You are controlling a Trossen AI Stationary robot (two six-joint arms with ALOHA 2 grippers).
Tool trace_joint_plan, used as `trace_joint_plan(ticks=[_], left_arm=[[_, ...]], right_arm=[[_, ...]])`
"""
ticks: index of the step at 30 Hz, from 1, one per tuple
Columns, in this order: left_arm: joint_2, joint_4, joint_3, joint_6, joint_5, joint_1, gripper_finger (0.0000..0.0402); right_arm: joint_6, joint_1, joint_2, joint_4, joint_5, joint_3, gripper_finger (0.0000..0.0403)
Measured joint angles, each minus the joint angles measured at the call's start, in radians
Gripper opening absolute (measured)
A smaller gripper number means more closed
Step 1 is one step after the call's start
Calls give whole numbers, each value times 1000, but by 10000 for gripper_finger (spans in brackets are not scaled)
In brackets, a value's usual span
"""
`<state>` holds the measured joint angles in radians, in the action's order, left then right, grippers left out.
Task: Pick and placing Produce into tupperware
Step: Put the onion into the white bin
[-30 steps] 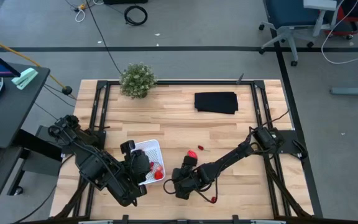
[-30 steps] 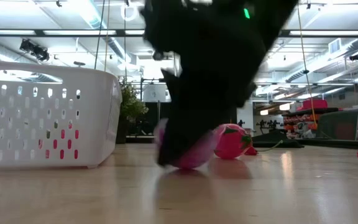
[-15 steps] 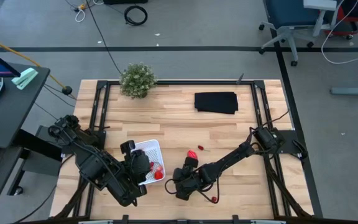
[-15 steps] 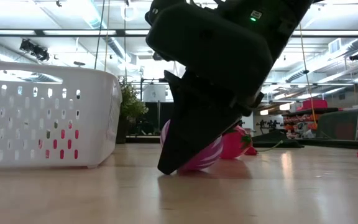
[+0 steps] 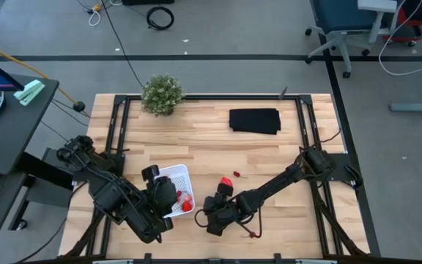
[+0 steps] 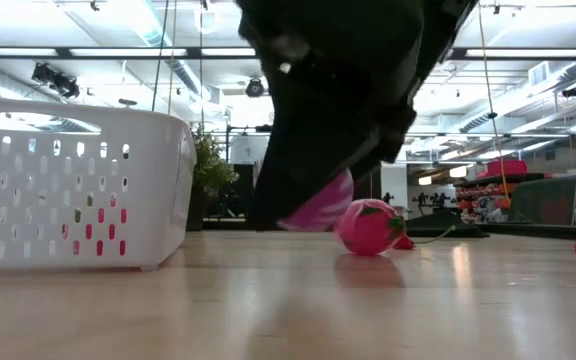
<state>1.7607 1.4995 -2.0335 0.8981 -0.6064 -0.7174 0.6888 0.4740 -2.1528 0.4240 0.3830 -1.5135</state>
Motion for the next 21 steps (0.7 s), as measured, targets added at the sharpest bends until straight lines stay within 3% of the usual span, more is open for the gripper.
trace_joint_plan(ticks=[8,13,17,21], left_arm=[[-8,8,0,0,-1,0,162],[-29,18,1,0,-11,5,162],[-58,19,1,0,-20,8,162],[-112,19,1,0,-25,8,162]], right_arm=[[-37,-11,80,-32,84,0,211],[-176,-43,131,-225,154,-2,213],[-319,-90,116,-503,34,-2,216],[-343,-140,52,-691,-134,-3,216]])
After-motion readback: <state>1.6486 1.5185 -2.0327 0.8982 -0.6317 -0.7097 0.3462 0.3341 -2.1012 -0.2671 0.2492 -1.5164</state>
